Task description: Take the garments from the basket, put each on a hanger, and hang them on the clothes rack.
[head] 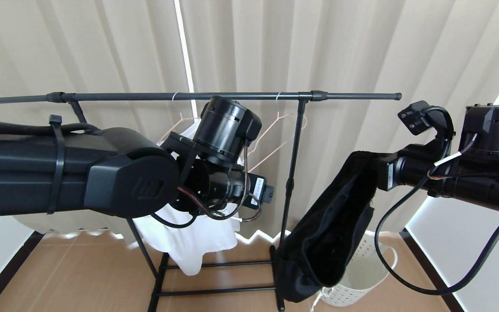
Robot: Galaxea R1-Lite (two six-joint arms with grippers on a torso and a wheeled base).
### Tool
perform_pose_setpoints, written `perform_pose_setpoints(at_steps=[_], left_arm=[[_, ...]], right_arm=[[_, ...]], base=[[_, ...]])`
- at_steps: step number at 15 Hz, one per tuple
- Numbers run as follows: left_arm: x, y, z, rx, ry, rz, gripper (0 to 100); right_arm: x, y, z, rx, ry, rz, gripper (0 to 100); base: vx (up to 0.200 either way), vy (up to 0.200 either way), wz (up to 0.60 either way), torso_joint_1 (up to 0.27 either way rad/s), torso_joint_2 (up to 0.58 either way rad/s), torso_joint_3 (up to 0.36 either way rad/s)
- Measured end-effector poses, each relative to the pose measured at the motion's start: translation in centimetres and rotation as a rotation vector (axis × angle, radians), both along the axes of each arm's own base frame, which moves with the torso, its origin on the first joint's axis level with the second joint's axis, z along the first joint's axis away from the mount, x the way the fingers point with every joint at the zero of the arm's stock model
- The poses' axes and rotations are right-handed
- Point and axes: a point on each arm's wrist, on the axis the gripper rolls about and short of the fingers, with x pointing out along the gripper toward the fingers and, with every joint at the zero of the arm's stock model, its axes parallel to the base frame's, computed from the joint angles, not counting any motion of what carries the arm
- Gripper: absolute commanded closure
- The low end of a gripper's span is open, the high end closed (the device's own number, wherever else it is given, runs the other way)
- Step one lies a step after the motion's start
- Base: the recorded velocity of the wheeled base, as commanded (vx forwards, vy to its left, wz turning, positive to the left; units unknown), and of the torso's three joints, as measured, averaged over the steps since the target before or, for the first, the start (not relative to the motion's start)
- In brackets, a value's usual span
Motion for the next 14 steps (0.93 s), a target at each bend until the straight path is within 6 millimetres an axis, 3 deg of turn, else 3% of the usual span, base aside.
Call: perform_pose_setpoints(at_steps=[1,7,14], left_arm=[[0.0,0.2,-0.3,0.012,0.001,-0.002,0],[0.0,0.3,-0.9,0.025,0.005,-0.002,0],[1.8,-0.4,-1.1,-0.017,-0.093,-0.019,0]], right_arm=[[-0.1,0.0,0.1,0.000,-0.001,0.000,100],[-0.3,-0.2,0.3,-0.014,-0.017,0.001,100],[-0.2,-0.7,0.2,-0.026,-0.019,-0.014,100]], base=[[0.000,0.000,0.00,0.000,0.00,0.000],[0.200,0.000,0.00,-0.002,0.00,0.002],[0.000,0.000,0.00,0.000,0.00,0.000]])
